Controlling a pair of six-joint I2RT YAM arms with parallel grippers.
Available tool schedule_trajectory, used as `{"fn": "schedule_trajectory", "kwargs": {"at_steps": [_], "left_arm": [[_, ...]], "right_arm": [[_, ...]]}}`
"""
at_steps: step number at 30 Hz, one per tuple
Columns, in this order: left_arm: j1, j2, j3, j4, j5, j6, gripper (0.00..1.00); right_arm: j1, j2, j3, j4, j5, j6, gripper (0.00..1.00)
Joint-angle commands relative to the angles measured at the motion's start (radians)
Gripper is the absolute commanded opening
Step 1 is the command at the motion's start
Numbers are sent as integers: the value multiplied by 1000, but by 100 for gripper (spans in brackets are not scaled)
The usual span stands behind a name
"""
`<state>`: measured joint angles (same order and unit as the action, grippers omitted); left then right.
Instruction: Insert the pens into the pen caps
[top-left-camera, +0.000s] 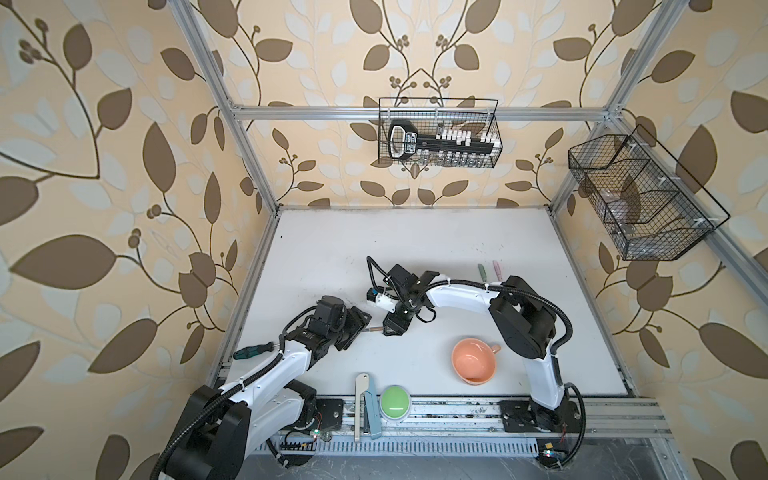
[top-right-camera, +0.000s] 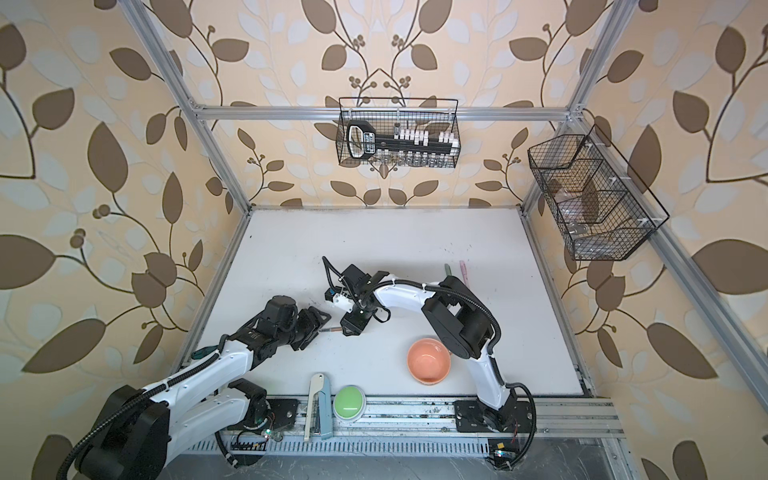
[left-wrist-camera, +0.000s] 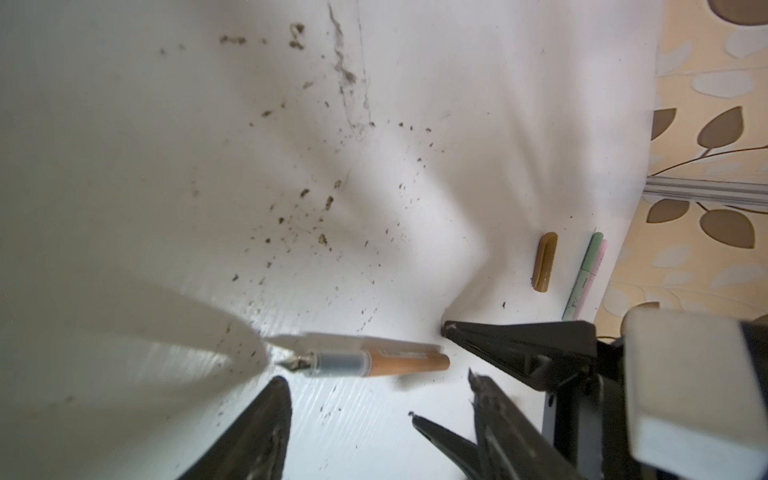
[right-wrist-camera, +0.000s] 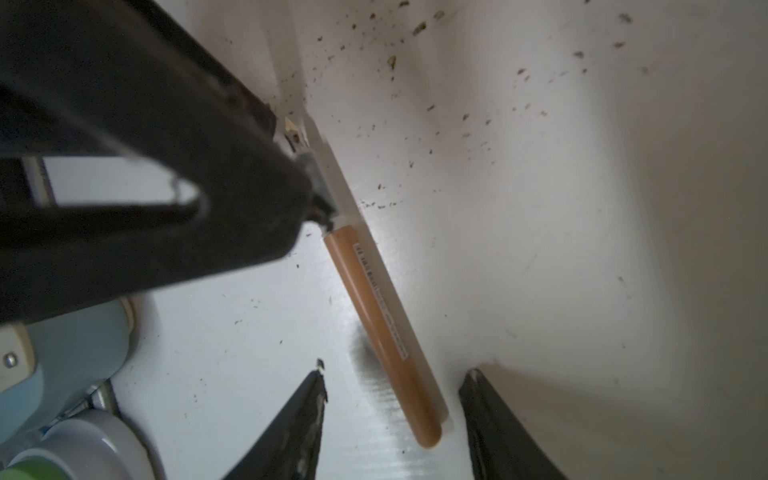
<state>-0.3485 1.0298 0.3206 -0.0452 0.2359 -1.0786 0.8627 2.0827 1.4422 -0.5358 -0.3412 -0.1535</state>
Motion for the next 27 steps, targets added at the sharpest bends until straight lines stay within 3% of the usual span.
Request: {"fn": "schedule_trajectory", "kwargs": {"at_steps": [1, 11, 19, 27], "left_arm": [[-12, 44, -12, 85, -24, -12, 71], [-41, 181, 39, 155, -39, 24, 72], [-47, 337, 169, 198, -41, 148, 71], [-90, 564, 257, 339, 44, 200, 62]], "right_arm": [[-4, -16, -46, 0, -39, 6, 55], [-19, -53, -131, 66, -87, 62, 54], [-36, -152, -307, 224, -167, 175, 54], [-22, -206, -420, 413, -235, 291, 54]]}}
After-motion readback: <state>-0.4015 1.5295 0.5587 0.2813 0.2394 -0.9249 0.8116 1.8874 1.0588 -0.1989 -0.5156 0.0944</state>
